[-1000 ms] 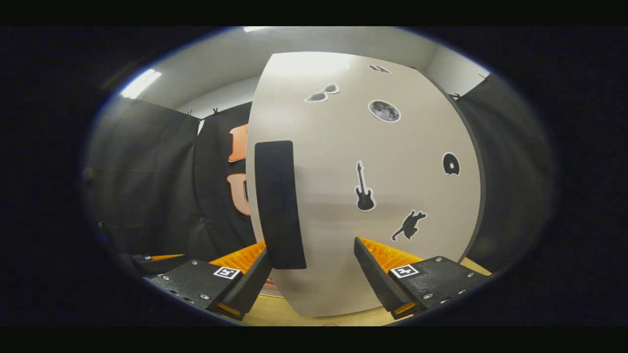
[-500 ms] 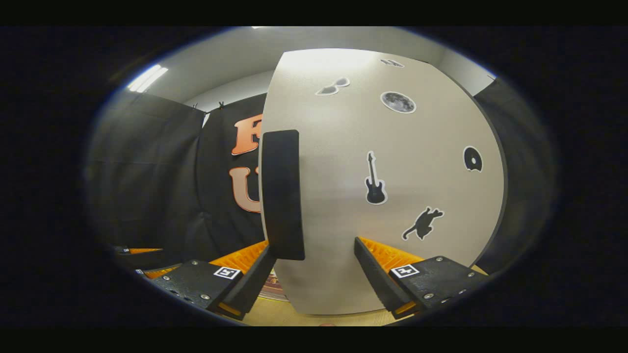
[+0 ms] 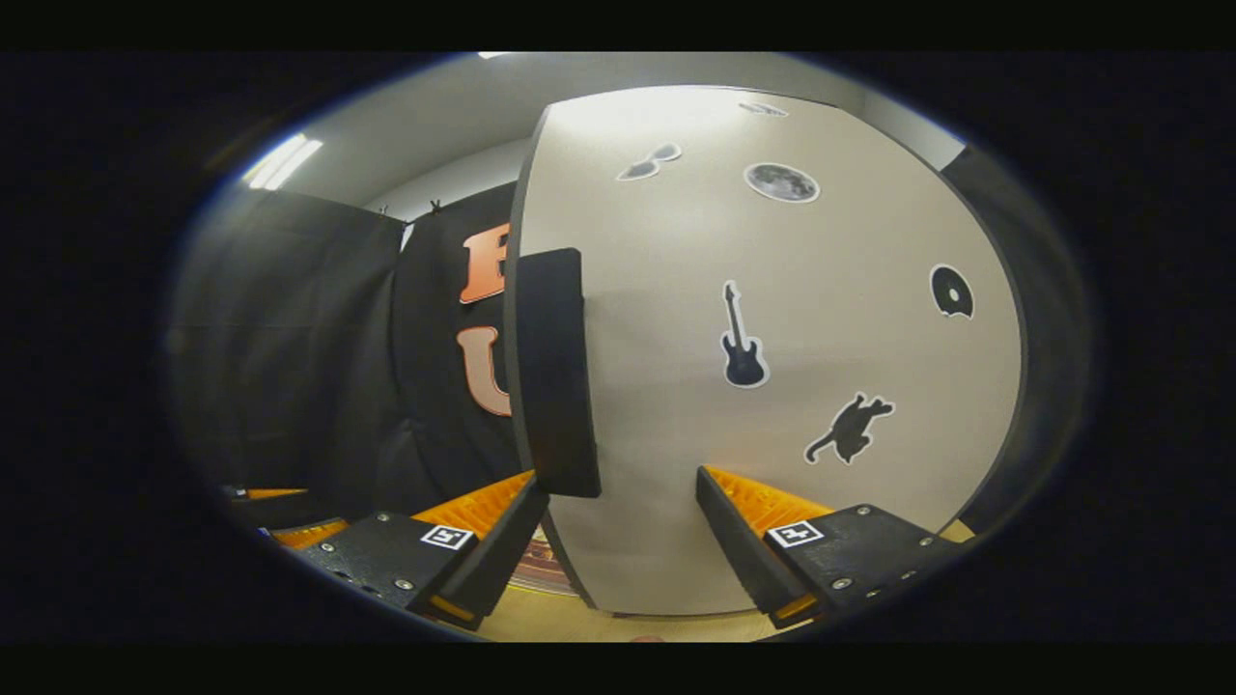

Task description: Open the cabinet door with the right hand, grasp the bottle in the cabinet with the left hand and place it on the coaster, then close the cabinet door with the right hand.

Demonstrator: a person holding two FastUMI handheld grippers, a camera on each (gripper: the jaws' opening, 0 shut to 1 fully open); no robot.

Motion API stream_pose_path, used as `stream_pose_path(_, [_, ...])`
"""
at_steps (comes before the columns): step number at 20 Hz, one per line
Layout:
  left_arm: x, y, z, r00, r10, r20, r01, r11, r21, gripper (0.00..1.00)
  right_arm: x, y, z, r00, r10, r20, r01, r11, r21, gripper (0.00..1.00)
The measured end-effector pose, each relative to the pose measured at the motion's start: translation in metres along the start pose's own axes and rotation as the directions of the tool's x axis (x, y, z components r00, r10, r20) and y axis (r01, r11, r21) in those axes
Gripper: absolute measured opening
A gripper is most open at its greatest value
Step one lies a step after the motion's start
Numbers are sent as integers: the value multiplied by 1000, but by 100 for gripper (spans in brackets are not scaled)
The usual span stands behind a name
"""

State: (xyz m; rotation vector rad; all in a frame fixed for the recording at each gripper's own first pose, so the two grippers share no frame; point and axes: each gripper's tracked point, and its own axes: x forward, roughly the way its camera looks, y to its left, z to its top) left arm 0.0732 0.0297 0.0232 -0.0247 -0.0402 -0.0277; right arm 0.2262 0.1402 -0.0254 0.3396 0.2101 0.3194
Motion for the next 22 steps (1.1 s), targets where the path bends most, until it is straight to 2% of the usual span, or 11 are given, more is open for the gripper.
stream_pose_path(10, [-18,1,2,998,58,-1,-58,998,6,94,-7,-4,-8,1000,17,-16,-17,1000,-21,95])
stream_pose_path(13, [-20,0,4,997,80,0,-80,997,8,94,-33,-7,-4,1000,23,10,-23,998,-57,95])
stream_pose_path(18, [-18,-13,12,998,58,12,-58,998,-12,94,-87,-25,16,996,-44,75,55,986,-160,95])
stream_pose_path(22, [-25,-19,22,999,20,30,-19,999,-38,94,-139,-29,39,984,-98,147,117,985,-125,95])
